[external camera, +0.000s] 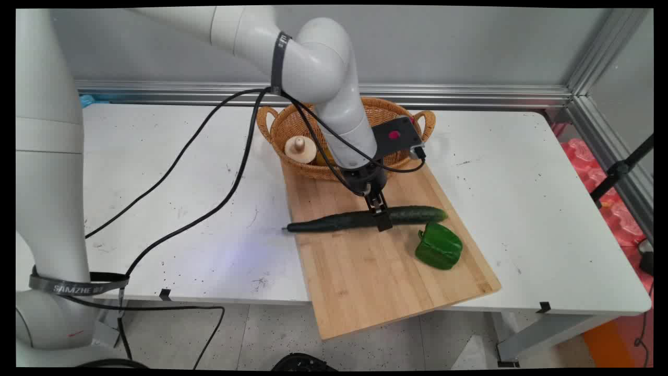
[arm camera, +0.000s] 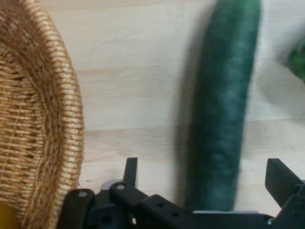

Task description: Pick up the potato from the vegetable basket

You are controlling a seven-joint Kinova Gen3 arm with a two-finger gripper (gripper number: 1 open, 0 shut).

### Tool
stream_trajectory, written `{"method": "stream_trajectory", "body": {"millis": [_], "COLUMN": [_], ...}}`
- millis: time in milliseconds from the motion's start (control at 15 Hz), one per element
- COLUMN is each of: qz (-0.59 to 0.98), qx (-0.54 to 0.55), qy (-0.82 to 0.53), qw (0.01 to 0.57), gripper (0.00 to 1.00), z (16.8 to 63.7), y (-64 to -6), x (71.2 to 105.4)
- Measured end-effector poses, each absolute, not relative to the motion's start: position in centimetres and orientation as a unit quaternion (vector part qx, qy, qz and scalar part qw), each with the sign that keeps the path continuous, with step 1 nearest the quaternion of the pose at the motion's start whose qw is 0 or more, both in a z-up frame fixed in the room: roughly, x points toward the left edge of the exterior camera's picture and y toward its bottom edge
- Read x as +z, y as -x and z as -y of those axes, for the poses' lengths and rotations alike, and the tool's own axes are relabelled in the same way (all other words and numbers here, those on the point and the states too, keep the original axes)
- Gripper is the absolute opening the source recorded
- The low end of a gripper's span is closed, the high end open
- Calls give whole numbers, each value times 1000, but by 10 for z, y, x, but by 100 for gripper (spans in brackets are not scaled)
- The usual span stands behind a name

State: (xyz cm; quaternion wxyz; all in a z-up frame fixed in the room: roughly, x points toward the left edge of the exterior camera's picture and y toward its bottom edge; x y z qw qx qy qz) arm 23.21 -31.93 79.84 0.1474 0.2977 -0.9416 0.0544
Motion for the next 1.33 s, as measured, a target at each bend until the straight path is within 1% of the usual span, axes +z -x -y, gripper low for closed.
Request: {"method": "stream_trajectory", "body": {"millis": [200,533,933,1333], "qz": [943,944,942,944], "qx": [56,62,74,81], "qy": [-291,-277,-270,-255], "qw": [153,168,183,192], "gripper": [100,100,100,100], "z": [316,307,298,287], "y": [-236,-249,-276,-326], "x": [806,834,878,924]}}
